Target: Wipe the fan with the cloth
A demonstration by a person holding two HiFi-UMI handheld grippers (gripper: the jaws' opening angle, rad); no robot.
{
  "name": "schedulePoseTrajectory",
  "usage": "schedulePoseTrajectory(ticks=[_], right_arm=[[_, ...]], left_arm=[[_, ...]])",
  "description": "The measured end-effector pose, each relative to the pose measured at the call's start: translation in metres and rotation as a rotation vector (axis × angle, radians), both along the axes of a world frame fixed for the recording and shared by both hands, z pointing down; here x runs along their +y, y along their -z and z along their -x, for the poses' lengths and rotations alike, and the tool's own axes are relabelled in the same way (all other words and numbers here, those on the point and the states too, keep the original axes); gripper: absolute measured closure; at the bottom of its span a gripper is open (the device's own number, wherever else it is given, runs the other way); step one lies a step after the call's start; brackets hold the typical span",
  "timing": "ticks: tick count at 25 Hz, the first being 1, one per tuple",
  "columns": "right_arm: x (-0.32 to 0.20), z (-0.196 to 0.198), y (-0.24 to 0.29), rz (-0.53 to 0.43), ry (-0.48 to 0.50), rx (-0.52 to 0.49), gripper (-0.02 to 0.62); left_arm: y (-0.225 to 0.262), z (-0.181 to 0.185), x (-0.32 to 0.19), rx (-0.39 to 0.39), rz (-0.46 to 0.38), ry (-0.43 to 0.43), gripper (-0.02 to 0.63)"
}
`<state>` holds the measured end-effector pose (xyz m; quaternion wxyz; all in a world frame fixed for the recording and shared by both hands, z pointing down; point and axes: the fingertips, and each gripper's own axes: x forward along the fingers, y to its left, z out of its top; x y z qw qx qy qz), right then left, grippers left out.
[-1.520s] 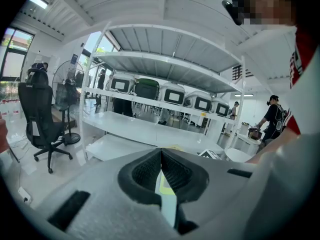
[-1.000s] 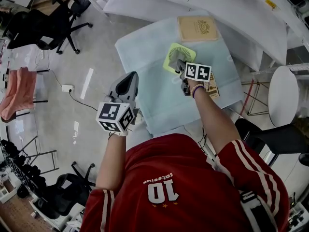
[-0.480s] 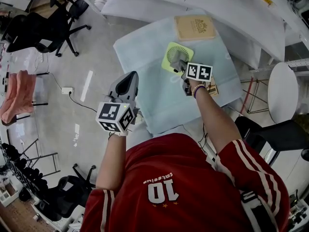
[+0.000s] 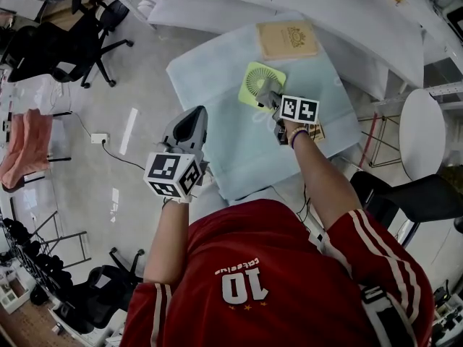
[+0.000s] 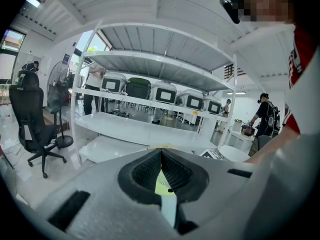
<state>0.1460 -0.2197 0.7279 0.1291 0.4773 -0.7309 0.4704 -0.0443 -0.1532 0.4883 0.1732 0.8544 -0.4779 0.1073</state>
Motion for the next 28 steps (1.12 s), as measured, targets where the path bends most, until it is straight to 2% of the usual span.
schedulePoseTrajectory(ticks=[28], right_arm=[[0.021, -0.056, 0.006, -0.004, -0.089, 0.042, 0.575]], left_arm=[[0.008, -0.032, -0.004, 0.021, -0.032, -0.076, 0.601]])
